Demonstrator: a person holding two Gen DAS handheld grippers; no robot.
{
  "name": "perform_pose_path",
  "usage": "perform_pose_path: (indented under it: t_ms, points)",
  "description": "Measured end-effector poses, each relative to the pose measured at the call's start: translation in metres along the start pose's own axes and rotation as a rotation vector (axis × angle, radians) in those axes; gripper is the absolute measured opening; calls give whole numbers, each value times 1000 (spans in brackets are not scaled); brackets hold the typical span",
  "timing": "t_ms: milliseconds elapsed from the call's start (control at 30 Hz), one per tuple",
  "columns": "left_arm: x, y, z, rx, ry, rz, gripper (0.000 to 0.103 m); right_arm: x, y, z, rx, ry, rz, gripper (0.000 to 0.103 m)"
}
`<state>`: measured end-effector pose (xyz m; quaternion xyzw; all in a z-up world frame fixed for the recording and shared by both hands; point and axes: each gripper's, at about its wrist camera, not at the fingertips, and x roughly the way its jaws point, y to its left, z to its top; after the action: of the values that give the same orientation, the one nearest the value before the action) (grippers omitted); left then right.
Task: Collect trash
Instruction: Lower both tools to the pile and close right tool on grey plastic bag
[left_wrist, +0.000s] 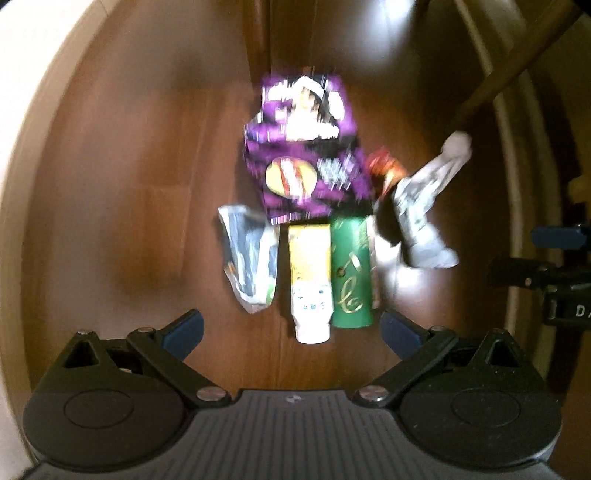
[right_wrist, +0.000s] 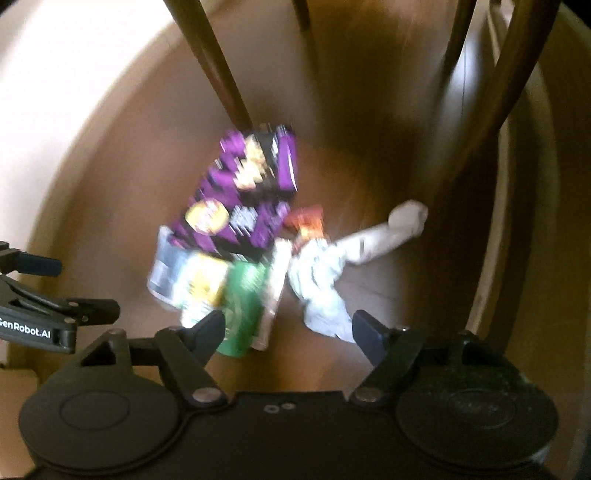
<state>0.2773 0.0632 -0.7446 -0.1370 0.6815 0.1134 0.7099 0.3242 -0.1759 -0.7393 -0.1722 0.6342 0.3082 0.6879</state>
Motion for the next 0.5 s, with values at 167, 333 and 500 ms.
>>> perform_pose_path:
  t_ms: [167,333,500]
  points:
    - [62,-3,-1,-7,26,17,102,63,-12,-10,-39,47,3,71]
    - [109,1,3,-35,50,25,97,114,-21,-15,-81,83,-9,63]
    - [134,4,4,-45,64,2,91,144,-27,-15,-109,91,-23,58]
